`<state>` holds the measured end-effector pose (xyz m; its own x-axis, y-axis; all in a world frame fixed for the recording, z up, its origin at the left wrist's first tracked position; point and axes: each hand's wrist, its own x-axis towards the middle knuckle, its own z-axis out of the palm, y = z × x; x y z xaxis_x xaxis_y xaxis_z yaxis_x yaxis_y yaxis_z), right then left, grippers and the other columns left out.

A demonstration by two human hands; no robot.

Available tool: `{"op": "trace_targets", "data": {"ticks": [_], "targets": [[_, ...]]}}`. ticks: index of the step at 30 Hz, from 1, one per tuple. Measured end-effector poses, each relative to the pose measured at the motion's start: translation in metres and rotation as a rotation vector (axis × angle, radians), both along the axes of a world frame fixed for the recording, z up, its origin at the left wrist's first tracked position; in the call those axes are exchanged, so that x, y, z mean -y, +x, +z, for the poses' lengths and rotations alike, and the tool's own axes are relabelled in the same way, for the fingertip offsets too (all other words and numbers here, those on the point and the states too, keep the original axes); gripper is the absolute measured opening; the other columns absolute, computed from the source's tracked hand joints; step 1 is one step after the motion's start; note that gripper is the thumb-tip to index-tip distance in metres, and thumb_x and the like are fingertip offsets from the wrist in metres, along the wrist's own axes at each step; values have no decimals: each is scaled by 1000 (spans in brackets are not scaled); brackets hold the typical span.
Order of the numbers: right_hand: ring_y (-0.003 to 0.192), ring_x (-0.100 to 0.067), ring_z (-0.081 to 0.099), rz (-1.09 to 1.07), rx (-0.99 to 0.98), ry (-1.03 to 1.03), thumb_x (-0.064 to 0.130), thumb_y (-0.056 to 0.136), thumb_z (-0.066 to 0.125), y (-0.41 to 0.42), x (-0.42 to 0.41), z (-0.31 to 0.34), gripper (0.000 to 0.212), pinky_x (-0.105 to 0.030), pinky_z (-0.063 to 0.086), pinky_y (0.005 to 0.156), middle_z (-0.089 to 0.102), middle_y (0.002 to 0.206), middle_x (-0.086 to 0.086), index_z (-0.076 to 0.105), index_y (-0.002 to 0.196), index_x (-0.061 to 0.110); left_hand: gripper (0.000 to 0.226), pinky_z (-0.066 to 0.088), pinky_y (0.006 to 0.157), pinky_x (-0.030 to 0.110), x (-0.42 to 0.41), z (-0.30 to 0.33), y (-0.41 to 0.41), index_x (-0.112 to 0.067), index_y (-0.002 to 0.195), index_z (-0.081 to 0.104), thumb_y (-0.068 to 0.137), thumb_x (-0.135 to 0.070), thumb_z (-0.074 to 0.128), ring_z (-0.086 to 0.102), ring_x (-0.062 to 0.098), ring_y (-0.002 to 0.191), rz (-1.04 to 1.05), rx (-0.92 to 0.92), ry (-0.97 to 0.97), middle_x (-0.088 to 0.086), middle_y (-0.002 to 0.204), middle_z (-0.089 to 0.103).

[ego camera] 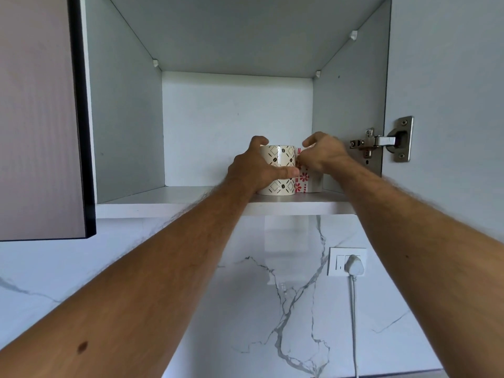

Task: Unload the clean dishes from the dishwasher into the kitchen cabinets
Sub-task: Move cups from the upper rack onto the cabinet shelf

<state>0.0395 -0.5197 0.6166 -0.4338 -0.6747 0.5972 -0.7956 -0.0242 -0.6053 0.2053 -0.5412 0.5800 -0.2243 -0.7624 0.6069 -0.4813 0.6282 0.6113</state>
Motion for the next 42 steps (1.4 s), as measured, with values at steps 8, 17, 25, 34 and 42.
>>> {"op": "trace_targets", "data": {"ticks": [8, 17, 25, 34, 42], "targets": [[86, -26, 69, -140, -137, 109, 16, 86, 71, -7, 23, 22, 24, -40, 61, 78, 70, 104, -6, 69, 110, 15, 77, 53, 90, 41, 4, -1, -1, -34, 122, 42, 63, -67, 79, 63, 24, 99, 7, 79, -89, -2, 110, 65], [112, -27, 62, -186, -303, 129, 10, 100, 47, -16, 34, 16, 30, -35, 54, 94, 64, 125, -10, 66, 123, 8, 81, 53, 92, 43, 13, 2, -4, -32, 127, 35, 67, -64, 78, 61, 25, 104, -13, 68, -28, -1, 116, 62], [114, -30, 59, -151, -345, 261, 12, 99, 43, -20, 41, 7, 34, -33, 51, 96, 60, 128, -12, 62, 127, 9, 80, 57, 84, 48, 10, 4, -7, -26, 111, 19, 53, -35, 73, 65, 27, 92, -70, -66, 172, 2, 105, 58], [128, -28, 52, -104, -337, 127, 20, 100, 49, -25, 44, 7, 40, -32, 43, 106, 54, 143, -11, 54, 138, 9, 97, 56, 86, 43, 7, 6, -4, -10, 123, 34, 51, -46, 89, 63, 26, 103, 35, -45, 171, 4, 116, 59], [103, -18, 63, 434, -25, -89, 82, 80, 40, 5, -12, 4, 63, -44, 50, 95, 67, 117, 3, 76, 99, 34, 85, 49, 81, 34, 0, 1, -6, -10, 122, 56, 64, -69, 77, 62, 23, 105, 39, 189, 72, 5, 116, 65]]}}
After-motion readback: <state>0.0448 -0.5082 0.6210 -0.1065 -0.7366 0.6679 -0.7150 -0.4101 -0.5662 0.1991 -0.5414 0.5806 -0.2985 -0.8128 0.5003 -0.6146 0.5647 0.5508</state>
